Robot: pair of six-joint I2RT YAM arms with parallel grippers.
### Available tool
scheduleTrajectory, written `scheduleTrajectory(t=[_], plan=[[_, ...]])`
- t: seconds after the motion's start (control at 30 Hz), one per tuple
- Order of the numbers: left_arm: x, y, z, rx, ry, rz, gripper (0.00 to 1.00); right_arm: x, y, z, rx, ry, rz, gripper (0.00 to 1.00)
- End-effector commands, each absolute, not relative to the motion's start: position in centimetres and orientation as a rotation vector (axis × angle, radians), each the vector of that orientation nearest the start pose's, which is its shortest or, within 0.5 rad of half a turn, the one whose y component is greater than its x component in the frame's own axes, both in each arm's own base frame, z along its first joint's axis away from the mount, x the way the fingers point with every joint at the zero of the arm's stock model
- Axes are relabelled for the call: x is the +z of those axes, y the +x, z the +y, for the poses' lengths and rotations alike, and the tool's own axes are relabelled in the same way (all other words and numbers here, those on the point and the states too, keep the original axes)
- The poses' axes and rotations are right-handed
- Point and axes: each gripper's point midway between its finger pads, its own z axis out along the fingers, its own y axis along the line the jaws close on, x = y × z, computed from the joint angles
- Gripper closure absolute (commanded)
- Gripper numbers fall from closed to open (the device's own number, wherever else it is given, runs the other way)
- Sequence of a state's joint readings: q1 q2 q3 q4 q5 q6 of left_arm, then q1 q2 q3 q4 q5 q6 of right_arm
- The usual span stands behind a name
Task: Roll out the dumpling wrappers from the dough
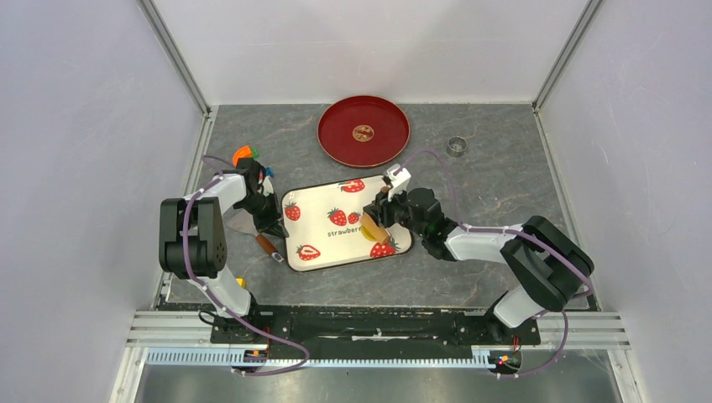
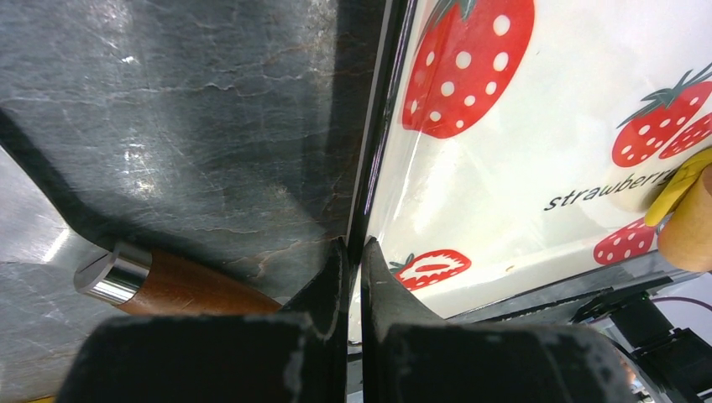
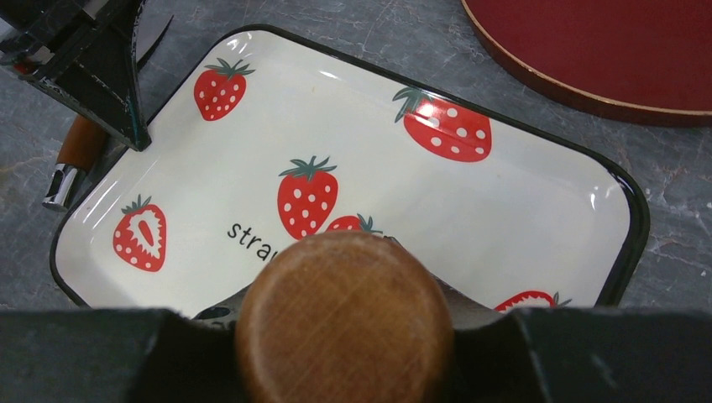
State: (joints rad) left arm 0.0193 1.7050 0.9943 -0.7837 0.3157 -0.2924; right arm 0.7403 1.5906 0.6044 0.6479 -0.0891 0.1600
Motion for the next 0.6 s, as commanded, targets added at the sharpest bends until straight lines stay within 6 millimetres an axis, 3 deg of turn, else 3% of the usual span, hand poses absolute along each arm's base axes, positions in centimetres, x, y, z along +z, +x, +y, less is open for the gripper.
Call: scheduleTrajectory(t=[0.0, 0.3, 0.47, 0.57], plan=[[1.9, 24.9, -6.5, -0.509, -0.528, 3.064, 0.98, -8.3, 16.0, 18.8, 0.423, -0.703, 2.670, 1.00], [2.7, 25.0, -6.4, -0.496, -0.512, 3.061, 0.98, -10.4, 13.1, 17.6, 0.386, -0.628, 2.731, 1.00], [2.4, 25.2, -6.5, -0.507, -0.497, 3.079, 0.98, -11.4, 12.3, 16.5, 0.343, -0.600, 2.768, 1.00], [2.5, 25.2, -6.4, -0.504, -0.489, 3.079, 0.98, -10.9, 12.7, 17.5, 0.371, -0.644, 2.732, 1.00]])
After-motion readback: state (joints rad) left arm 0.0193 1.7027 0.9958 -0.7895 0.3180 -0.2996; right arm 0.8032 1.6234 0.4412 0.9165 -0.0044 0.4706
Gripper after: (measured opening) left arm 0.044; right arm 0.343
